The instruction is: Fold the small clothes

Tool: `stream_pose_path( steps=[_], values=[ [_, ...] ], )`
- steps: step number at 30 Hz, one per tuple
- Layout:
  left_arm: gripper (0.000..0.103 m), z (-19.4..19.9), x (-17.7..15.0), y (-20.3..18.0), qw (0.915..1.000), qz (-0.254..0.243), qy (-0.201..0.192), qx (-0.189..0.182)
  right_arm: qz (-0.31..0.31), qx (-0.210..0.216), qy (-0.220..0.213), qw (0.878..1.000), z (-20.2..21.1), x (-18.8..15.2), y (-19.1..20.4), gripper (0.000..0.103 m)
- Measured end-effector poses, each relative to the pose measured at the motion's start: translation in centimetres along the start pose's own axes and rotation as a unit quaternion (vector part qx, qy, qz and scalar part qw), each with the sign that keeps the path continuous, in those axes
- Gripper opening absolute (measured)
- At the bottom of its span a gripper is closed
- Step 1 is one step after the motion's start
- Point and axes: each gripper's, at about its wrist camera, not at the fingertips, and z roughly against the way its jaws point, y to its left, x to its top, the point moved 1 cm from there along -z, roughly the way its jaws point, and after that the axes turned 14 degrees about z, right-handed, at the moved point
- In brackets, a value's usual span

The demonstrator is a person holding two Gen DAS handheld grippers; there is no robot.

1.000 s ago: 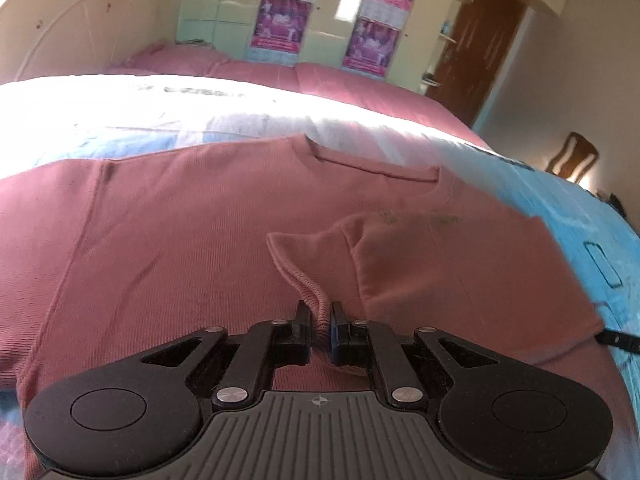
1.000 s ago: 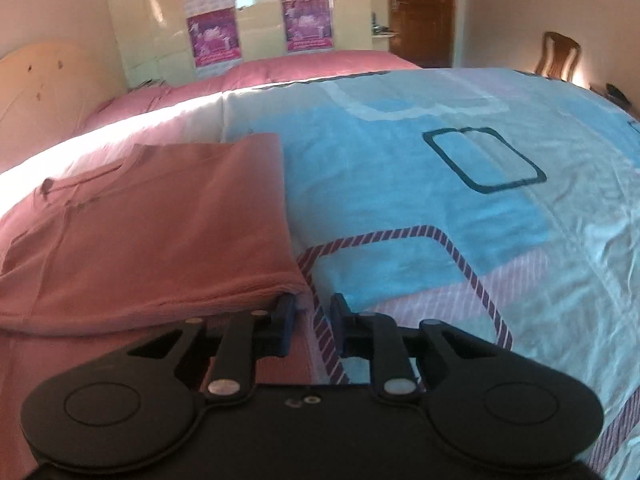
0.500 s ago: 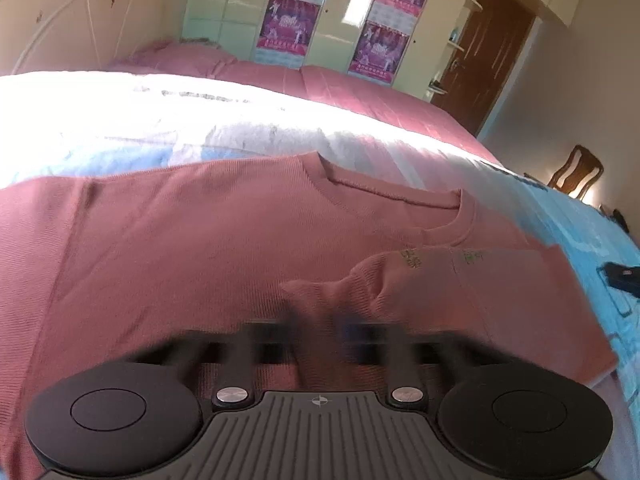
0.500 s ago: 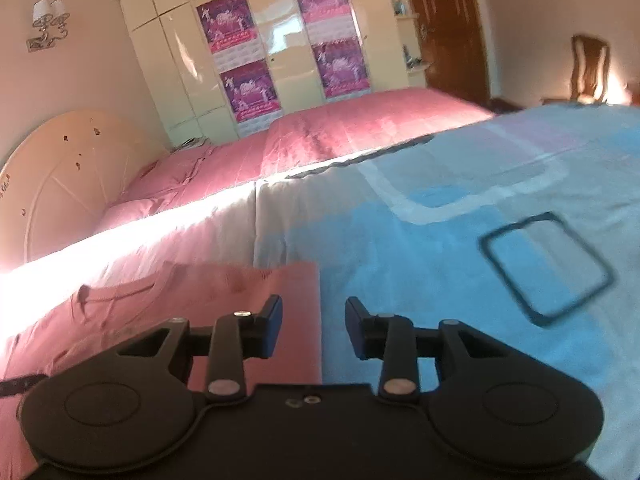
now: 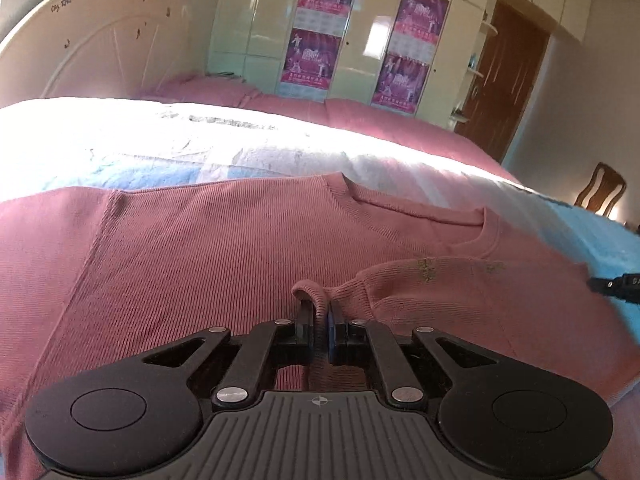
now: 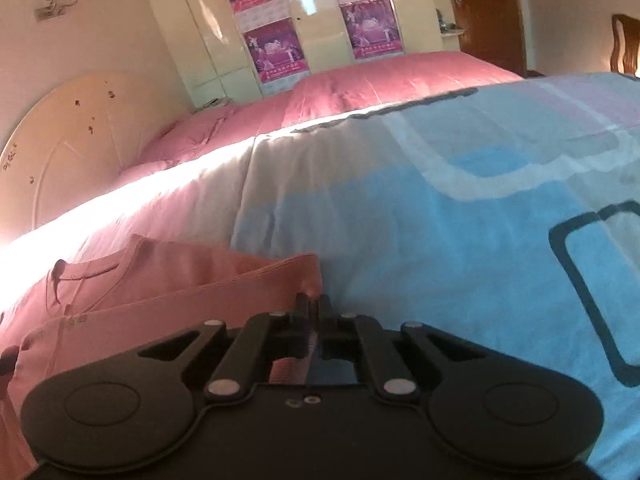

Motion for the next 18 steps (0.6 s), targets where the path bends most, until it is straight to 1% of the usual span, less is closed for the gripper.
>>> stream_pose_path(
  steps=[1, 2, 3, 4, 5, 6, 7, 8, 9, 10, 11, 12, 13, 14, 15, 16, 17, 18],
  values=[
    [0.018, 0.3, 0.3, -0.1, 0.9999, 0.000, -0.001, 0.012, 0.001, -0.002, 0.002, 1.000, 0.2, 0.1, 0.0, 0.012],
    [0.021, 0.9, 0.6, -0.5, 0.9991, -0.007, -0.016, 0.038, 0.004, -0.014, -0.002, 1.000, 0.7, 0.3, -0.1, 0.020],
    [0.026, 1.8, 0.8, -1.2, 0.9976, -0.019, -0.039, 0.053, 0.013, -0.028, -0.012, 0.999, 1.5, 0.5, 0.1, 0.020],
    [0.030, 2.6, 0.9, -1.7, 0.9972, -0.025, -0.052, 0.047, 0.027, -0.031, -0.025, 0.999, 2.1, 0.7, 0.5, 0.020],
    [0.031, 2.8, 1.0, -2.6, 0.9978, -0.026, -0.054, 0.030, 0.042, -0.023, -0.033, 0.998, 2.4, 1.2, 0.9, 0.021],
    [0.038, 2.6, 1.0, -3.8, 0.9983, -0.034, -0.046, 0.012, 0.057, -0.014, -0.033, 0.998, 2.3, 1.4, 1.6, 0.021],
    [0.052, 1.9, 0.8, -5.5, 0.9979, -0.055, -0.036, 0.000, 0.079, -0.007, -0.028, 0.996, 1.9, 1.6, 2.5, 0.022],
    [0.058, 1.0, 0.3, -7.1, 0.9965, -0.080, -0.024, -0.008, 0.103, -0.005, -0.023, 0.994, 1.3, 1.6, 3.6, 0.027],
    [0.064, 0.0, -0.1, -8.4, 0.9949, -0.099, -0.015, -0.013, 0.117, -0.003, -0.017, 0.993, 0.6, 1.5, 4.4, 0.029],
    [0.064, -0.8, -0.5, -9.2, 0.9936, -0.111, -0.006, -0.015, 0.128, -0.003, -0.004, 0.992, -0.3, 1.4, 5.1, 0.028],
    [0.064, -1.8, -0.8, -9.6, 0.9928, -0.120, 0.009, -0.006, 0.138, -0.018, 0.008, 0.990, -1.1, 1.3, 5.3, 0.021],
    [0.064, -2.8, -1.0, -9.5, 0.9925, -0.120, 0.023, 0.008, 0.143, -0.033, 0.007, 0.989, -1.3, 1.2, 5.2, 0.021],
    [0.064, -3.1, -1.0, -9.0, 0.9936, -0.111, 0.021, 0.002, 0.140, -0.046, 0.007, 0.989, -1.1, 1.3, 4.7, 0.021],
    [0.064, -3.0, -0.9, -8.6, 0.9943, -0.105, 0.017, -0.007, 0.138, -0.066, 0.013, 0.988, -0.9, 1.4, 4.1, 0.030],
    [0.064, -2.9, -0.7, -8.5, 0.9944, -0.104, 0.019, -0.009, 0.135, -0.073, 0.015, 0.988, -0.7, 1.3, 3.8, 0.034],
    [0.064, -2.6, -0.6, -8.8, 0.9944, -0.104, 0.017, -0.005, 0.129, -0.066, 0.021, 0.989, -0.5, 1.2, 3.3, 0.032],
    [0.064, -1.8, -0.5, -9.3, 0.9943, -0.106, 0.005, -0.003, 0.125, -0.055, 0.022, 0.990, -0.3, 1.2, 3.0, 0.029],
    [0.064, -0.9, -0.6, -9.7, 0.9936, -0.112, -0.007, -0.013, 0.126, -0.054, 0.020, 0.990, 0.1, 1.2, 3.1, 0.029]
  ],
)
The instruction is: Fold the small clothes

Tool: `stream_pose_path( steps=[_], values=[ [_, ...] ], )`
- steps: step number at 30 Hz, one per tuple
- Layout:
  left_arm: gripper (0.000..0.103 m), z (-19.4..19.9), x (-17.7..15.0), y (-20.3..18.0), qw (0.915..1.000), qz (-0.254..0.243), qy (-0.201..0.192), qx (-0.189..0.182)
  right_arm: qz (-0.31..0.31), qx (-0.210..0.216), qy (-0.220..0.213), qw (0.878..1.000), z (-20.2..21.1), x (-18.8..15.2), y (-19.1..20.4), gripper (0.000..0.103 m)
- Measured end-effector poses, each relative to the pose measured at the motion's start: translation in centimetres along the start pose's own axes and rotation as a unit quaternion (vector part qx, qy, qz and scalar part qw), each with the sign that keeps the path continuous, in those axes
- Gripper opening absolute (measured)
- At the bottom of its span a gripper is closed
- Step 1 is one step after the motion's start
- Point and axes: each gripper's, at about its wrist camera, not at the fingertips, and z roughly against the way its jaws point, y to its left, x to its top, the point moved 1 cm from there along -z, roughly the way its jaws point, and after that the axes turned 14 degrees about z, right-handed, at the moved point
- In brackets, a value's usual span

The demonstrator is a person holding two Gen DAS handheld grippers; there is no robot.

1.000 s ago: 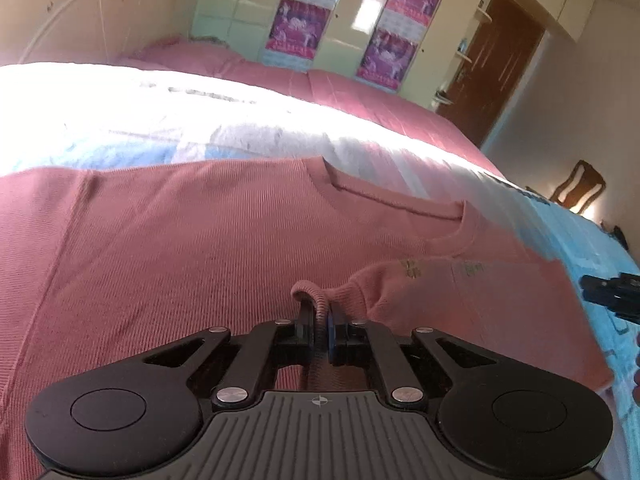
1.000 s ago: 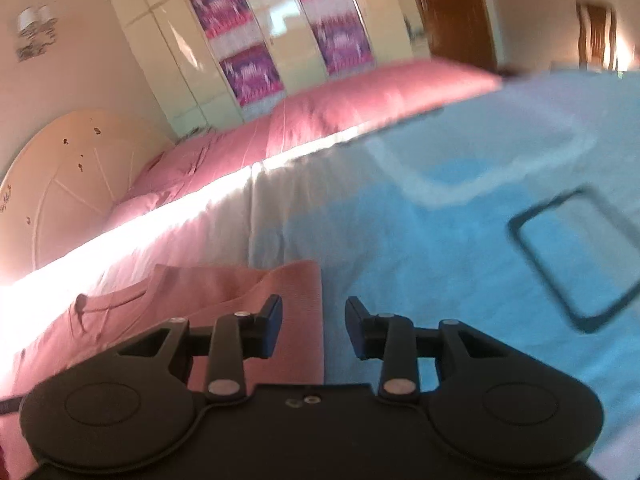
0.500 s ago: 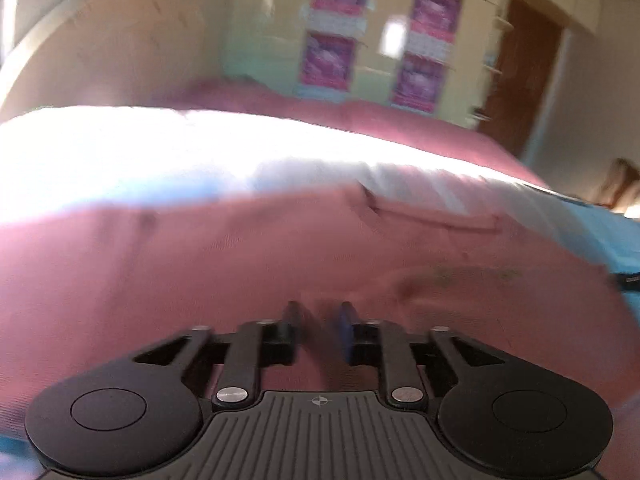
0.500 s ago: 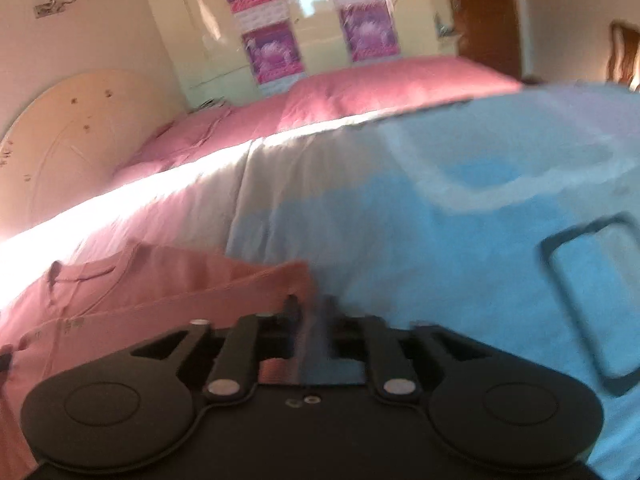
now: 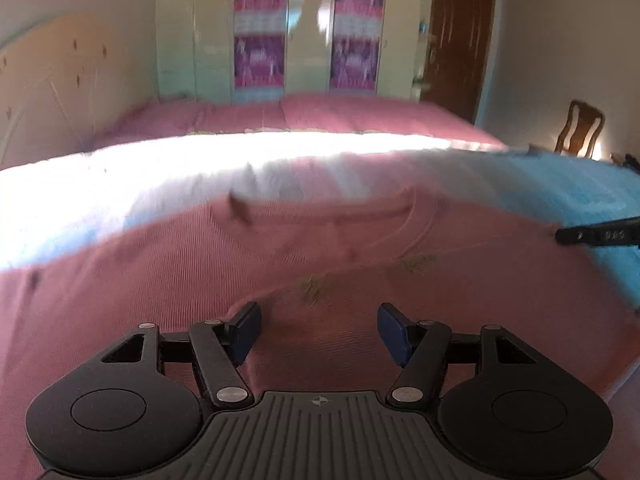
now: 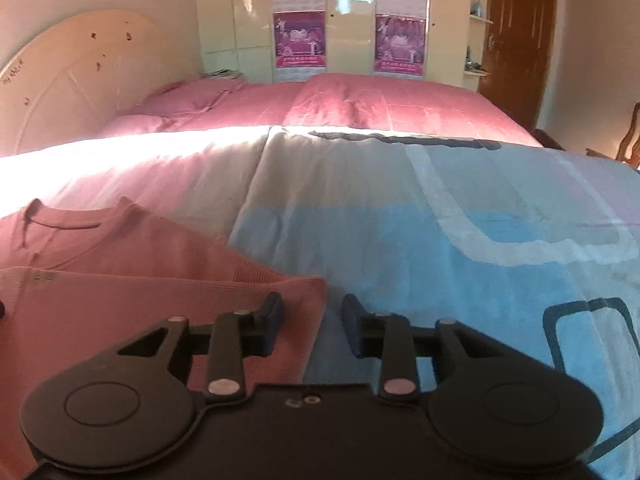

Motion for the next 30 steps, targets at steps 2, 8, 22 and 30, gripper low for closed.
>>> stream_pose_path(
  steps=[2, 8, 22, 30],
  values=[
    [0.064, 1.2, -0.5, -1.3, 0.9996, -0.020, -0.013, -0.014, 0.002, -0.001, -0.023, 1.000, 1.7, 0.0, 0.2, 0.014],
    [0.064, 2.3, -2.8, -1.2, 0.9999, -0.005, 0.006, 0.010, 0.044, 0.020, 0.001, 0.999, 4.4, -3.0, 3.2, 0.009],
    [0.064, 6.3, -5.3, 1.0, 0.9998, -0.012, -0.012, 0.010, 0.062, -0.024, 0.013, 0.998, 8.8, -6.3, 8.7, 0.018],
    [0.064, 6.3, -4.4, 4.9, 0.9995, 0.022, 0.003, 0.022, 0.026, -0.050, 0.034, 0.998, 9.1, -5.9, 9.0, 0.022]
  ],
)
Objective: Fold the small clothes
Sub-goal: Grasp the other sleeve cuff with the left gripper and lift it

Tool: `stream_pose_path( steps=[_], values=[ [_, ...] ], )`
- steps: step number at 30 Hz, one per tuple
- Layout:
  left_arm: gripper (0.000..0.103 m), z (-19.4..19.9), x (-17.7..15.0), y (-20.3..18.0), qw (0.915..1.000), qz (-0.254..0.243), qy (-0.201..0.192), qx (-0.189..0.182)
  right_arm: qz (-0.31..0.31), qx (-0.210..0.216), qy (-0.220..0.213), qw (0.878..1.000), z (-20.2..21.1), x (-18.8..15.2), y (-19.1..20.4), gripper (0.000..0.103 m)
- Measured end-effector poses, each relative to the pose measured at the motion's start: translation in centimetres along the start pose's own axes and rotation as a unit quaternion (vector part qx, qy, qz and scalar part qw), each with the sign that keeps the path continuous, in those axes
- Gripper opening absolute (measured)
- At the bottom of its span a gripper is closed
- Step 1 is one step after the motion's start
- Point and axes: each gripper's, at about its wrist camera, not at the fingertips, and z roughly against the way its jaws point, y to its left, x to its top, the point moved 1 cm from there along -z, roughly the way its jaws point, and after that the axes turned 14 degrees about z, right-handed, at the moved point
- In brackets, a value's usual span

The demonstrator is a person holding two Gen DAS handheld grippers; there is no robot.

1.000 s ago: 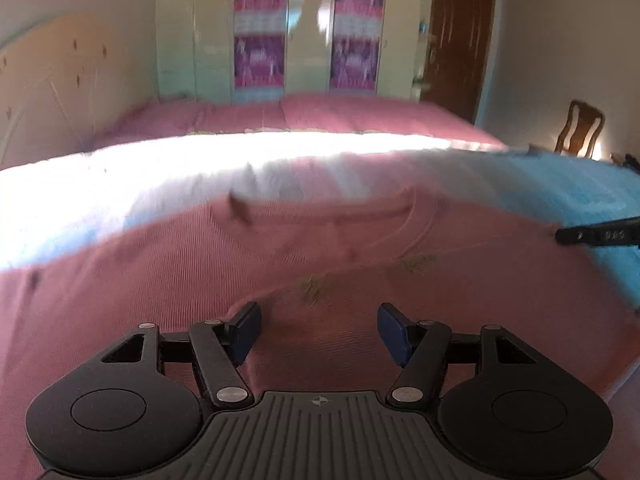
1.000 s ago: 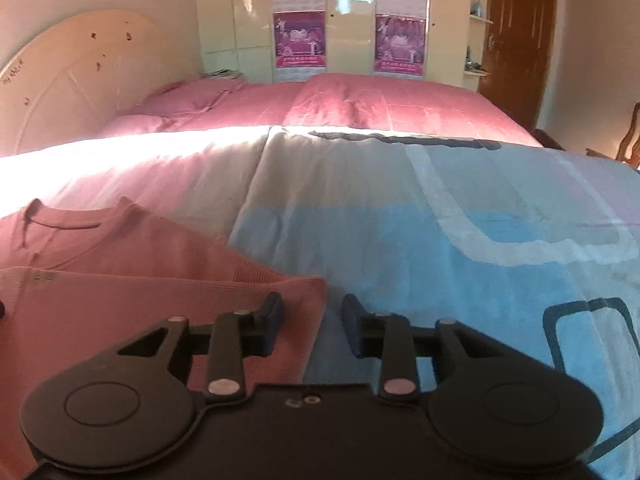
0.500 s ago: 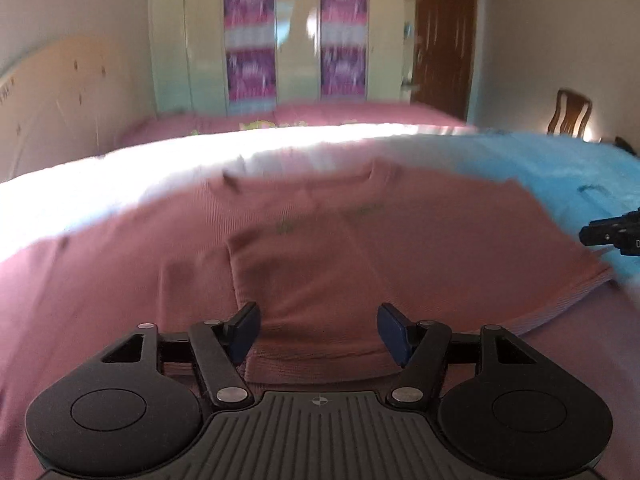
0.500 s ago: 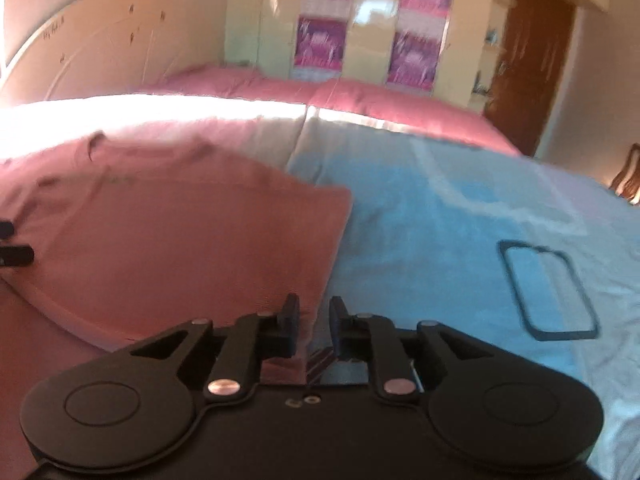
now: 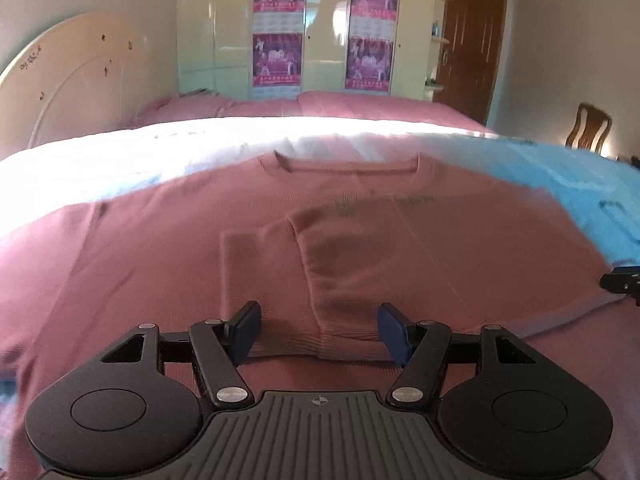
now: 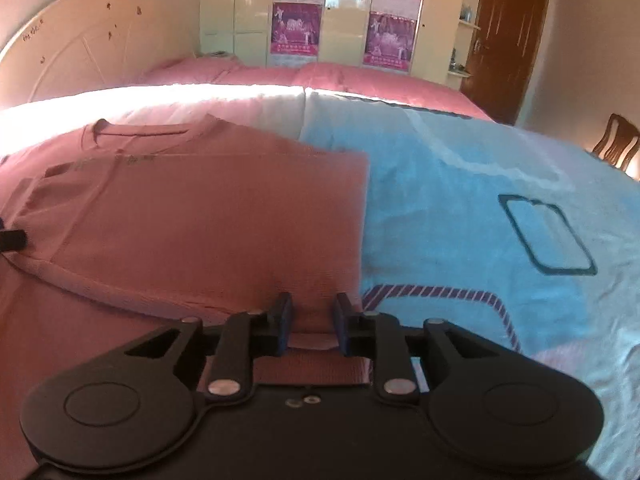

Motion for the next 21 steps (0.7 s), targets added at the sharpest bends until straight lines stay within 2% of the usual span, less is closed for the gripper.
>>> stream_pose_path(
  steps=[2, 5, 9, 12, 15, 18, 21],
  values=[
    [0.064, 1.0, 0.1, 0.8, 1.0000, 0.000, -0.006, 0.003, -0.025, -0.002, -0.024, 0.999, 1.1, 0.7, -0.2, 0.024],
    [0.064, 1.9, 0.2, 2.9, 0.9996, 0.020, -0.014, 0.014, -0.044, -0.007, -0.031, 0.999, 1.6, 1.1, -0.1, 0.024],
    [0.064, 4.0, 1.1, 9.4, 0.9948, 0.070, -0.048, 0.056, -0.083, -0.013, -0.043, 0.996, 2.1, 1.5, 0.0, 0.026],
    [0.064, 6.0, 1.4, 16.7, 0.9834, 0.135, -0.061, 0.106, -0.114, -0.021, -0.046, 0.992, 2.2, 2.0, 0.0, 0.029],
    [0.064, 8.6, 1.3, 23.6, 0.9658, 0.182, -0.079, 0.167, -0.136, -0.006, -0.047, 0.990, 2.0, 2.8, 1.1, 0.030],
    [0.064, 10.2, 1.0, 28.4, 0.9515, 0.212, -0.087, 0.206, -0.145, 0.011, -0.047, 0.988, 1.4, 3.9, 3.0, 0.030],
    [0.064, 11.2, 0.6, 32.1, 0.9416, 0.225, -0.091, 0.233, -0.155, 0.025, -0.042, 0.987, 0.7, 5.0, 5.4, 0.030]
  ],
)
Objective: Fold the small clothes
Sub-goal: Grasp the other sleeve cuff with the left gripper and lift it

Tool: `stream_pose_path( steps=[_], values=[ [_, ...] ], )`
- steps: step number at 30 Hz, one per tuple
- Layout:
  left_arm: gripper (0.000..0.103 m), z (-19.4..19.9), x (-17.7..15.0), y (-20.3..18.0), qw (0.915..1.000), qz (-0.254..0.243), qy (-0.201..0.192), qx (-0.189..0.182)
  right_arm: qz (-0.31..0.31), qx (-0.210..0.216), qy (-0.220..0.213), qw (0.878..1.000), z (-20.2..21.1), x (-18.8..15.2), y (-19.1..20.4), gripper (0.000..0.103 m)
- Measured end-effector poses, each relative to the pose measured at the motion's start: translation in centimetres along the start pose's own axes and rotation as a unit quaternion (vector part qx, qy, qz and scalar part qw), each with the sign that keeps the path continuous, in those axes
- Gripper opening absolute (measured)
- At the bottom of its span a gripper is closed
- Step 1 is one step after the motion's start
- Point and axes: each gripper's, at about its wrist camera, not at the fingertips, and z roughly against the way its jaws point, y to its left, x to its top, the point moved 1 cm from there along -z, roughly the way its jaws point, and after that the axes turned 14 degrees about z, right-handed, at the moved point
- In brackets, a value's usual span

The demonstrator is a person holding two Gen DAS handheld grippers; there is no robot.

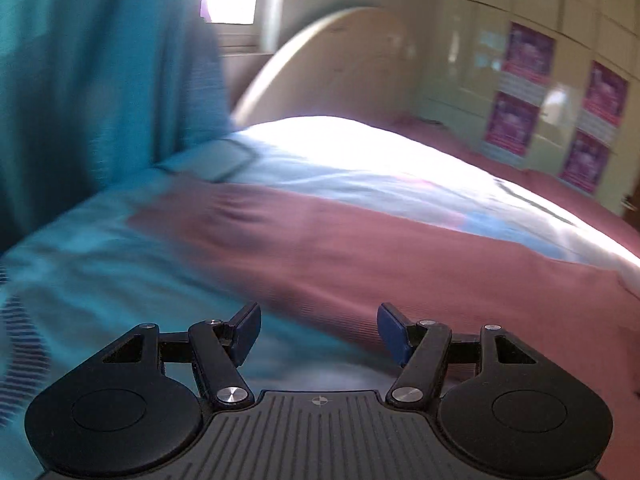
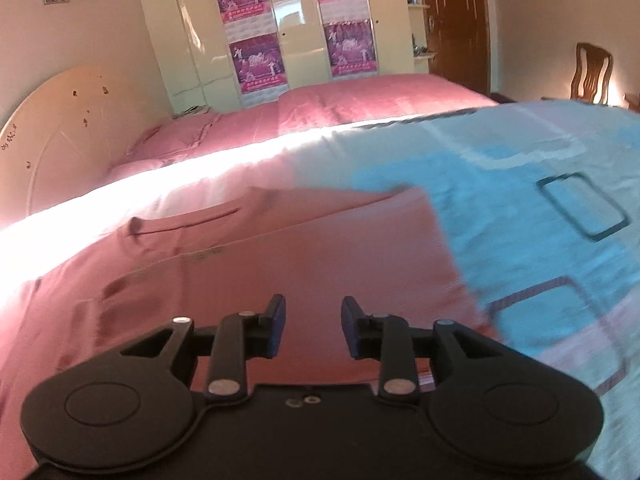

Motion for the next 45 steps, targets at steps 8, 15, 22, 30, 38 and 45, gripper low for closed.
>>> stream_pose_path(
  steps=[8, 15, 22, 30, 38, 45],
  values=[
    [0.064, -2.1, 2.5, 5.3, 0.9997, 0.017, -0.009, 0.014, 0.024, 0.025, 0.005, 0.999, -1.0, 1.2, 5.4, 0.030],
    [0.064, -4.4, 3.2, 7.6, 0.9983, 0.058, 0.005, 0.004, 0.036, 0.011, 0.006, 0.999, -1.3, 2.1, 6.9, 0.031],
    [0.064, -7.6, 4.7, 10.8, 0.9803, 0.191, 0.001, -0.048, 0.047, -0.002, 0.006, 0.999, -1.3, 2.3, 7.3, 0.031],
    [0.030, -11.0, 5.6, 13.5, 0.9484, 0.307, -0.007, -0.081, 0.025, -0.014, 0.011, 1.000, -1.4, 2.1, 5.7, 0.032],
    [0.011, -9.9, 6.0, 9.8, 0.9559, 0.268, -0.017, -0.118, 0.017, -0.019, 0.009, 1.000, -0.9, 1.8, 3.3, 0.032],
    [0.011, -5.5, 2.4, -6.5, 0.9733, 0.062, 0.023, -0.220, 0.000, -0.020, 0.007, 1.000, -0.7, 1.5, 1.0, 0.032]
  ],
)
